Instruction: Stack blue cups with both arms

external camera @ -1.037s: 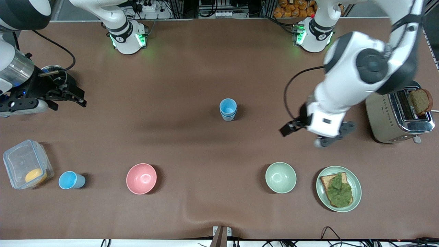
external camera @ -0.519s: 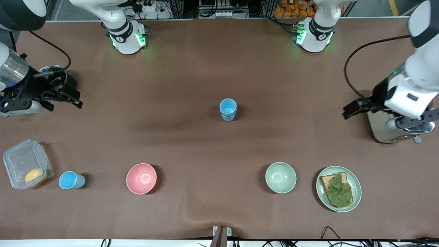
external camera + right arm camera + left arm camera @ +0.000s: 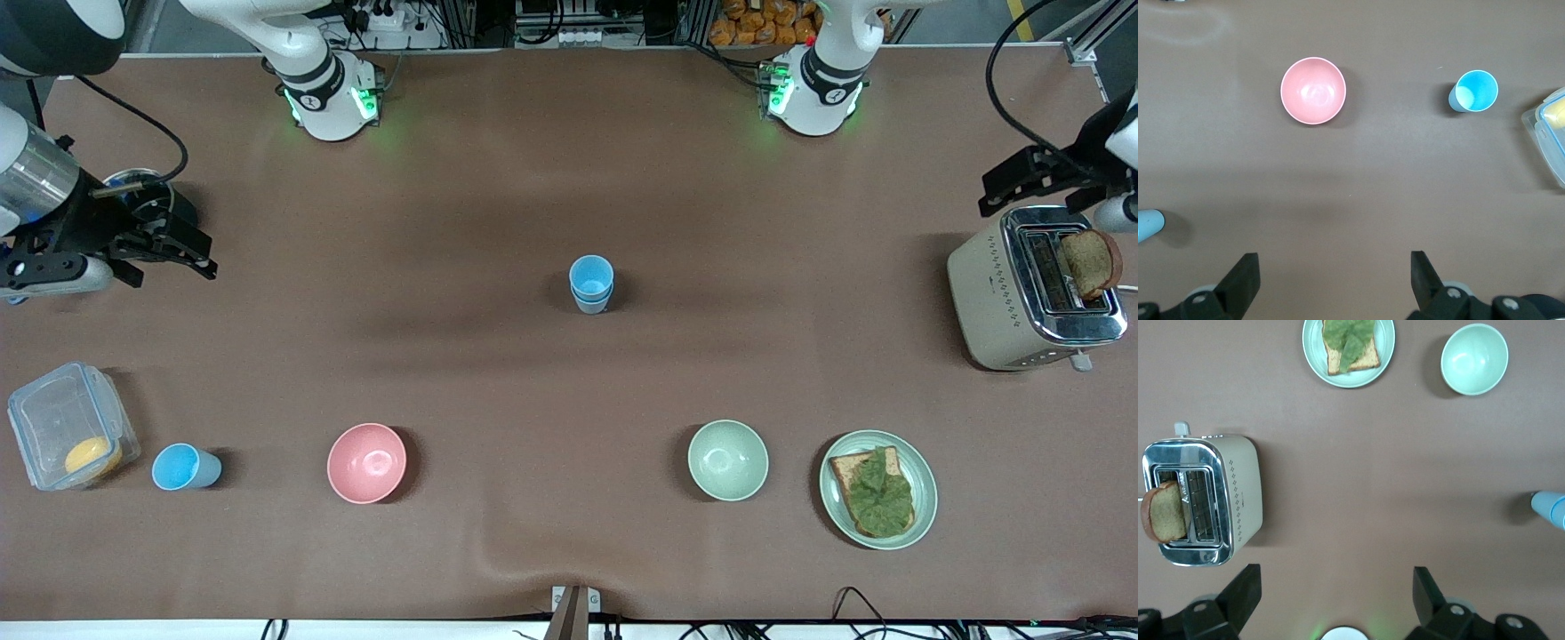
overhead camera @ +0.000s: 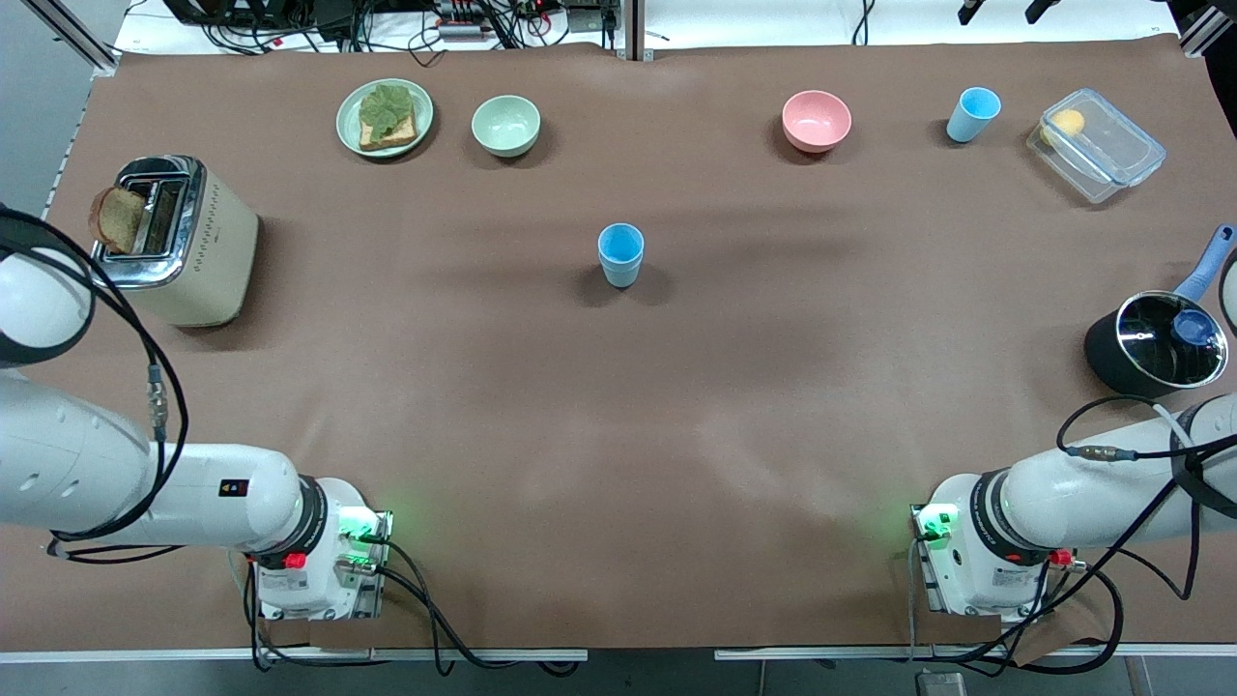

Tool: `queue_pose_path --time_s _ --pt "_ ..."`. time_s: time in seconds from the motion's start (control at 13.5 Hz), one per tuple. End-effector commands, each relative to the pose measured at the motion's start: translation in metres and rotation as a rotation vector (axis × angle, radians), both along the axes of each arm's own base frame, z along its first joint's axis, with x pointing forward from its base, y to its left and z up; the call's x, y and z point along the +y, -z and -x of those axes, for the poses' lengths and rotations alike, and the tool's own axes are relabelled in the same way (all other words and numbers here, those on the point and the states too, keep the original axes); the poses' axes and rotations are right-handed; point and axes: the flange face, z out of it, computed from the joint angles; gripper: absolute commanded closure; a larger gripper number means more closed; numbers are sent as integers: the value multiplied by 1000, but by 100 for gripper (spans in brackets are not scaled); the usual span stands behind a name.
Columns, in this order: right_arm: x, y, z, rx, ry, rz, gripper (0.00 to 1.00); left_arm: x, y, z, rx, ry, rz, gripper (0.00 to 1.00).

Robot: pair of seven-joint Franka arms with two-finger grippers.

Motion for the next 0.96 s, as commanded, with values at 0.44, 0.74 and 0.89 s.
queue_pose_path --time_s 0.44,0.74,0.89 --pt "5 -10 11 -10 7 -41 0 -4 2 4 19 52 37 0" --pt "6 -10 12 -4 5 -40 0 -7 4 3 17 56 39 0" --pt "6 -9 12 -3 5 -40 0 -8 5 2 19 57 37 0"
